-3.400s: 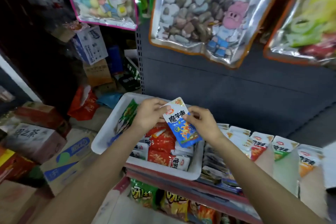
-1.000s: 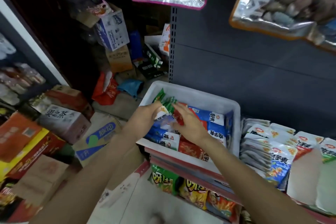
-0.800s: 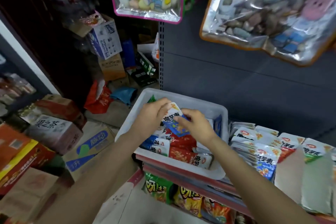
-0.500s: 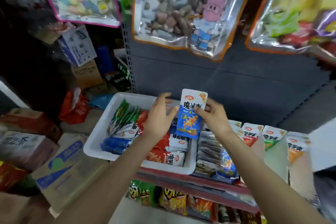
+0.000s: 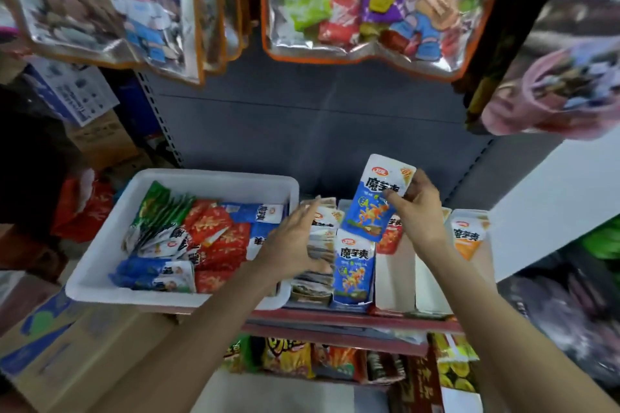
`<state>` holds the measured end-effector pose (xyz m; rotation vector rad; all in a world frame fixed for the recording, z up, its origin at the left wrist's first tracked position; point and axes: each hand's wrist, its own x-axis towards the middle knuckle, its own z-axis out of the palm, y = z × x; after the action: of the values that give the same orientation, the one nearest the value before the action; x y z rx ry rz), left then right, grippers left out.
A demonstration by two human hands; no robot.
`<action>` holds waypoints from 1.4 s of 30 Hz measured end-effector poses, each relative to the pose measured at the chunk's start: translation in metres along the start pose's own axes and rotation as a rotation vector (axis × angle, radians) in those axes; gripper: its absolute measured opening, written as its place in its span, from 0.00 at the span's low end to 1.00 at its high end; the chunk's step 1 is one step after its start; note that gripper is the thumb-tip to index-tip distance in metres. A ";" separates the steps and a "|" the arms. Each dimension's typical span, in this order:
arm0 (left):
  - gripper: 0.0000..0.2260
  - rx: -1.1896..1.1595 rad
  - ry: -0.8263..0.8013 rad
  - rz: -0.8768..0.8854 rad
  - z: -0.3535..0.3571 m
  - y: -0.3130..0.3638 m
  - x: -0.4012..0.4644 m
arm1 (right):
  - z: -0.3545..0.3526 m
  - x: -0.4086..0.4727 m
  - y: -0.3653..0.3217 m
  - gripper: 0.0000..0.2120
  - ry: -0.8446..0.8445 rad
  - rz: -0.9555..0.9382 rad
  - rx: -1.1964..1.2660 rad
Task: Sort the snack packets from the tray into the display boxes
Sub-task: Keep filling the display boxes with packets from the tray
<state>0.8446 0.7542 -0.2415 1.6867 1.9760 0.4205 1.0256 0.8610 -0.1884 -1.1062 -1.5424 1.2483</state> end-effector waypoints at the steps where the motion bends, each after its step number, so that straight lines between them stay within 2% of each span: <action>1: 0.56 -0.004 -0.007 -0.001 0.002 -0.002 0.000 | -0.002 0.000 0.002 0.12 -0.033 0.005 0.004; 4: 0.56 -0.016 0.000 0.001 0.005 -0.004 0.000 | -0.004 -0.004 0.013 0.11 -0.146 0.011 -0.079; 8: 0.53 -0.061 0.050 0.003 0.008 -0.002 -0.002 | -0.004 -0.014 0.039 0.09 -0.174 -0.016 -0.451; 11: 0.50 -0.150 0.096 0.011 0.012 0.000 -0.005 | -0.002 -0.022 0.046 0.21 -0.221 -0.085 -0.596; 13: 0.47 -0.217 0.145 -0.005 0.015 0.003 -0.009 | -0.002 -0.026 0.044 0.30 -0.240 -0.098 -0.539; 15: 0.45 -0.273 0.196 -0.035 0.018 0.007 -0.014 | -0.002 -0.028 0.040 0.34 -0.230 -0.108 -0.467; 19: 0.44 -0.341 0.258 -0.106 0.019 0.012 -0.018 | 0.001 -0.037 0.045 0.27 -0.266 -0.087 -0.476; 23: 0.43 -0.296 0.255 -0.114 0.019 0.016 -0.020 | -0.003 -0.049 0.056 0.25 -0.280 -0.276 -1.008; 30: 0.39 -0.276 0.286 -0.122 0.023 0.021 -0.026 | -0.007 -0.044 0.055 0.25 -0.408 -0.339 -1.209; 35: 0.30 -0.291 0.335 -0.088 0.020 0.017 -0.034 | 0.002 -0.045 0.043 0.23 -0.396 -0.329 -1.183; 37: 0.25 -0.297 0.391 -0.078 0.016 0.011 -0.039 | 0.015 -0.046 0.034 0.21 -0.378 -0.372 -1.061; 42: 0.15 -0.197 0.464 -0.111 -0.008 -0.039 -0.065 | 0.082 -0.056 0.009 0.17 -0.489 -0.456 -0.844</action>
<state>0.8151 0.6846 -0.2446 1.4391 2.2434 1.0041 0.9623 0.7881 -0.2134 -0.8585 -2.6529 0.5509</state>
